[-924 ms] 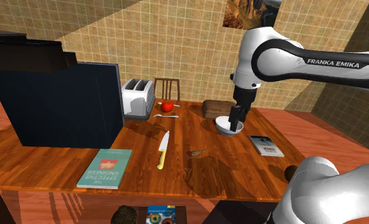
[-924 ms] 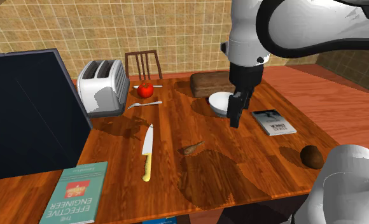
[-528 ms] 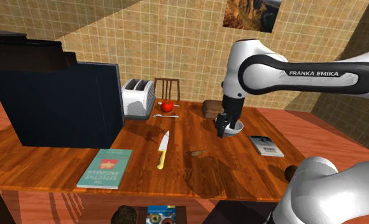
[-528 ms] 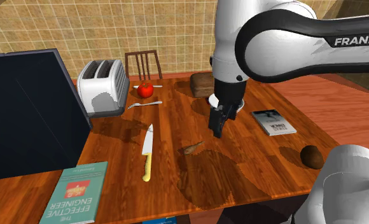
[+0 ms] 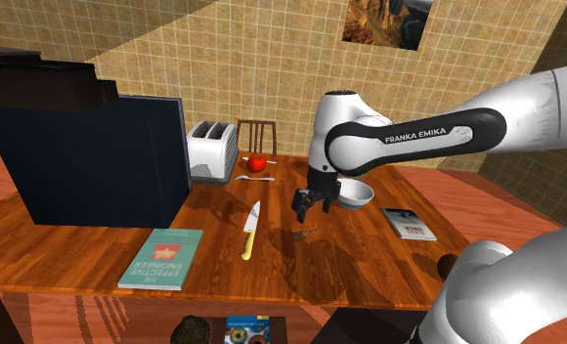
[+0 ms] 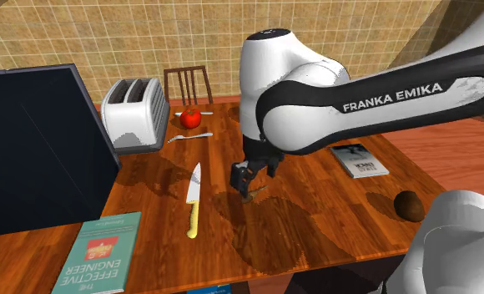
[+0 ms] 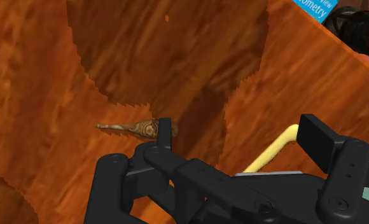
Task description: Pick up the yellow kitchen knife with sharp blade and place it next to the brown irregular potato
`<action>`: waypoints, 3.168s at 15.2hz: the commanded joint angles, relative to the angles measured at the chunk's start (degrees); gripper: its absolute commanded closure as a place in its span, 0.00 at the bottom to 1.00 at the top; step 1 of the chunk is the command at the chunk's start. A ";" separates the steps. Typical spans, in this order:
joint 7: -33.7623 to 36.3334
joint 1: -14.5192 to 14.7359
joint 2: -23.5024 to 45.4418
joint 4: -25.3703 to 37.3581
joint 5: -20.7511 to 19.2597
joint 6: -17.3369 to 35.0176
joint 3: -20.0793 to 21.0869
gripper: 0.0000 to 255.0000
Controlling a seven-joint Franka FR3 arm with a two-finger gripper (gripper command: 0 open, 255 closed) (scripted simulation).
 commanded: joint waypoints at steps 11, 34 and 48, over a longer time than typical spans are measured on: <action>23.60 -3.82 26.25 8.56 -5.08 22.87 6.72 0.00; 41.33 -2.54 47.62 20.50 -16.81 34.15 3.88 0.00; 40.10 -3.02 45.24 20.75 -15.35 31.61 4.61 1.00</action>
